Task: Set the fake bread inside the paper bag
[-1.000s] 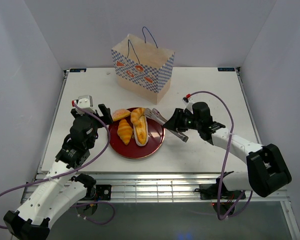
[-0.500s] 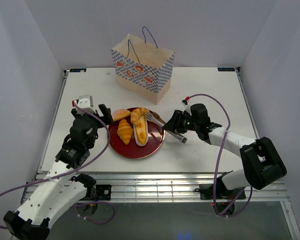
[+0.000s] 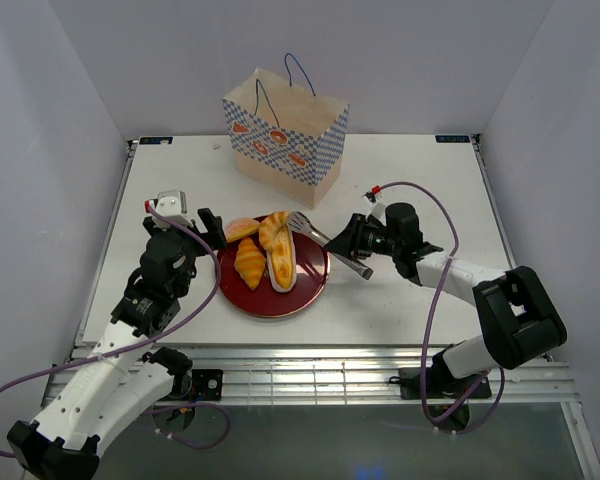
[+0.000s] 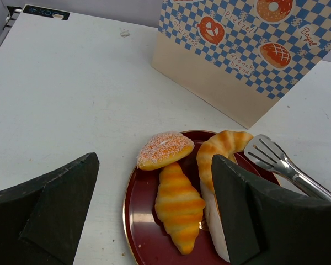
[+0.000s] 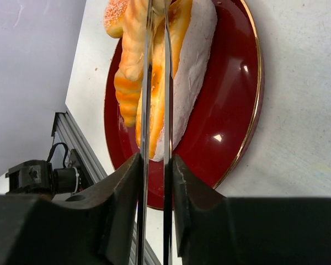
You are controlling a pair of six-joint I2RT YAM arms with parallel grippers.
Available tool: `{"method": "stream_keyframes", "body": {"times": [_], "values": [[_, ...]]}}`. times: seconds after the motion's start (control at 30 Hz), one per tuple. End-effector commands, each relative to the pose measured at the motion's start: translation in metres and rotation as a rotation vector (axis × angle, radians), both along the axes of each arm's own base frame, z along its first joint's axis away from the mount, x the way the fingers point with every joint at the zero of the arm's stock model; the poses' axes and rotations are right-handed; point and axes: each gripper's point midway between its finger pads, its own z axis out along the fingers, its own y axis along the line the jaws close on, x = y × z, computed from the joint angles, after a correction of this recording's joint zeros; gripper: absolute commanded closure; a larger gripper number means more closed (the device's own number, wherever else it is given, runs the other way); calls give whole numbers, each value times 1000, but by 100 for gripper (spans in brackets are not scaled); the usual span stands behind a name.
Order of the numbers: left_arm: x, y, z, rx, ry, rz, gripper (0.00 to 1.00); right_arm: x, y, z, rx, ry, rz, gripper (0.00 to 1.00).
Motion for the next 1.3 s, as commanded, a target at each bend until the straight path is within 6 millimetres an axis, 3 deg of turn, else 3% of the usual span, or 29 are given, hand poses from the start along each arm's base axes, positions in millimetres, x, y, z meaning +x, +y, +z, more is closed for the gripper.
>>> {"method": "stream_keyframes", "body": {"times": [0.0,0.23,0.37,0.43,0.5,0.53,0.67,0.87,1.1,1.27], "values": [[0,-3,6,1,-9,-17,7,10,3,29,54,-109,36,69],[0,-2,7,-1,-12,-15,7,3,-1,38,42,-134,58,90],[0,-2,6,1,-9,-12,7,-2,-5,57,39,-177,58,92],[0,-3,6,-1,-10,-14,7,-8,-7,73,35,-218,72,92],[0,-2,6,0,-11,-12,7,-11,-10,104,42,-302,83,92],[-1,-2,7,0,-12,-12,7,-15,-12,108,23,-304,89,92],[-1,-1,8,-2,-16,-9,7,-27,-27,163,-7,-511,75,92],[-2,-1,10,-7,-23,-10,7,-37,-48,217,8,-705,-31,92],[-2,-1,10,-5,-21,-12,7,-6,-77,271,-32,-778,-284,92],[-2,-2,9,-5,-20,-14,7,27,-72,304,-31,-793,-348,92]]}}
